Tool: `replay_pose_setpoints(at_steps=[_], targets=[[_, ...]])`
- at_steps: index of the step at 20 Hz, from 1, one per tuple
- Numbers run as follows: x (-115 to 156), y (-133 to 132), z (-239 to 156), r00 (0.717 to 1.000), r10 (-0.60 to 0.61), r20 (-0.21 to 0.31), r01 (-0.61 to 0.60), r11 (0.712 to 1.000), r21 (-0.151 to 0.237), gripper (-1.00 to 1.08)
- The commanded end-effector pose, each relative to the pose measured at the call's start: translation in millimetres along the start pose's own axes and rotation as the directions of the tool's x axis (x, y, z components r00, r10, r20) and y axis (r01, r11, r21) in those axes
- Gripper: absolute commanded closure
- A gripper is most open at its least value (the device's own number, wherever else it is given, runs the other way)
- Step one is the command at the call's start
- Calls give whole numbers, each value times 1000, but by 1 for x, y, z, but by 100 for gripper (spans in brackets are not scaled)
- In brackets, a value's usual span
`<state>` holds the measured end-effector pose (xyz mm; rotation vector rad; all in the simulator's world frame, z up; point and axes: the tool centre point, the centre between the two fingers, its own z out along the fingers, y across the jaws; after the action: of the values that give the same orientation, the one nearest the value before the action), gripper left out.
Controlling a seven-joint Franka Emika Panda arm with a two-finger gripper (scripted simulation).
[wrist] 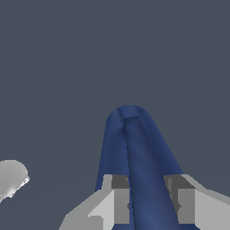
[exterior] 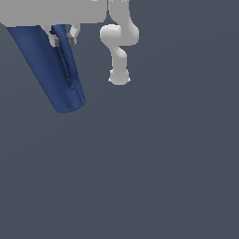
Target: Pick up the object and move it to a goal position.
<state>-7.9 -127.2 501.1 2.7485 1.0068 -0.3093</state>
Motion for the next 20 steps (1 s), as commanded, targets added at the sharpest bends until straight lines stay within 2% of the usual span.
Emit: replay_pose_setpoints(at_steps=[1,9,20], targets=[[-18,7,-15,1000,0,-1,0,1000,-2,108],[-47,20,-38,1000,0,0,0,1000,-3,108],[-51,23,-40,1000,-1,1,1,1000,-1,108]])
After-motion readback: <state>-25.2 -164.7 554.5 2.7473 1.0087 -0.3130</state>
